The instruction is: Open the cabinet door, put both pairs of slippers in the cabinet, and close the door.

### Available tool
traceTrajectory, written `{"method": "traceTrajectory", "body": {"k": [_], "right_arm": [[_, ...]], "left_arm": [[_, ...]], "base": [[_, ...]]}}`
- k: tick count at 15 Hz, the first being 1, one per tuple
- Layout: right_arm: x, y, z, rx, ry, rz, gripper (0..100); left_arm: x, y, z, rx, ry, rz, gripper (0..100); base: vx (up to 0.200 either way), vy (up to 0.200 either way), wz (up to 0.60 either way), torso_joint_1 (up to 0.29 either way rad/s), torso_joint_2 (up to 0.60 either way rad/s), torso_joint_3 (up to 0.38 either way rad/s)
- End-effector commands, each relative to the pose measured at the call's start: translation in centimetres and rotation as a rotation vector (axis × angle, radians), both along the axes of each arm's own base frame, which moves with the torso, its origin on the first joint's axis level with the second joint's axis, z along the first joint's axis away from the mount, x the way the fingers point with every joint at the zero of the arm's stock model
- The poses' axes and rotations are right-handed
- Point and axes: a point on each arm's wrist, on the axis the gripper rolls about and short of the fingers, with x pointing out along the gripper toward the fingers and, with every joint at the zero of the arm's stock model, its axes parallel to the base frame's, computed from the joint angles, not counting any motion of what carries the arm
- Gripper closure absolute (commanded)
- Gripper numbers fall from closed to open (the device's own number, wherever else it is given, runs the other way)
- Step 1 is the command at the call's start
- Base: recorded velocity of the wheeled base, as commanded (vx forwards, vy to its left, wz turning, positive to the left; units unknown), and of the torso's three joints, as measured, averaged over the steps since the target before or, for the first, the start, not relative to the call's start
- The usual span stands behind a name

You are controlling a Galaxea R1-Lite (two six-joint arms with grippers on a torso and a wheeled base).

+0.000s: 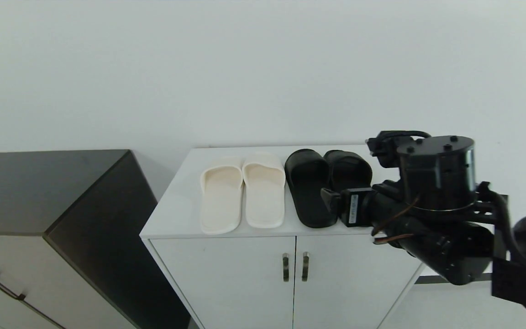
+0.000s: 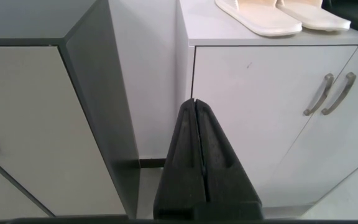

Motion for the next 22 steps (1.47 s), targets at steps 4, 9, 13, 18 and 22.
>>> {"method": "traceTrajectory", "body": {"k": [4,9,13,18,22], "right_arm": [[5.2,2.4,-2.9,-0.044,0.006,-0.105,0],[9.5,3.2,-4.2,-0.07,-0.042,-0.14,0],[11.8,3.4,-4.6,-0.078,-0.097,-0.151,0],[12.3,3.6,-3.9,-0.071,-0.121,-0.152,100],[12.0,3.6,-3.3,-0.079,-0.132,-0.147,100]], "left_arm": [[0.0,0.0,0.0,-0.001,0.001,0.001,100],[0.0,0.0,0.0,-0.004,0.001,0.002,100],[0.0,0.0,0.0,-0.004,0.001,0.001,100],[0.0,0.0,0.0,-0.004,0.001,0.001,100],[0.0,0.0,0.0,-0.007,0.001,0.002,100]], "base": [[0.0,0.0,0.0,0.0,0.0,0.0],[0.0,0.0,0.0,0.0,0.0,0.0],[0.0,0.0,0.0,0.0,0.0,0.0],[0.0,0.0,0.0,0.0,0.0,0.0],[0.0,0.0,0.0,0.0,0.0,0.0]]}}
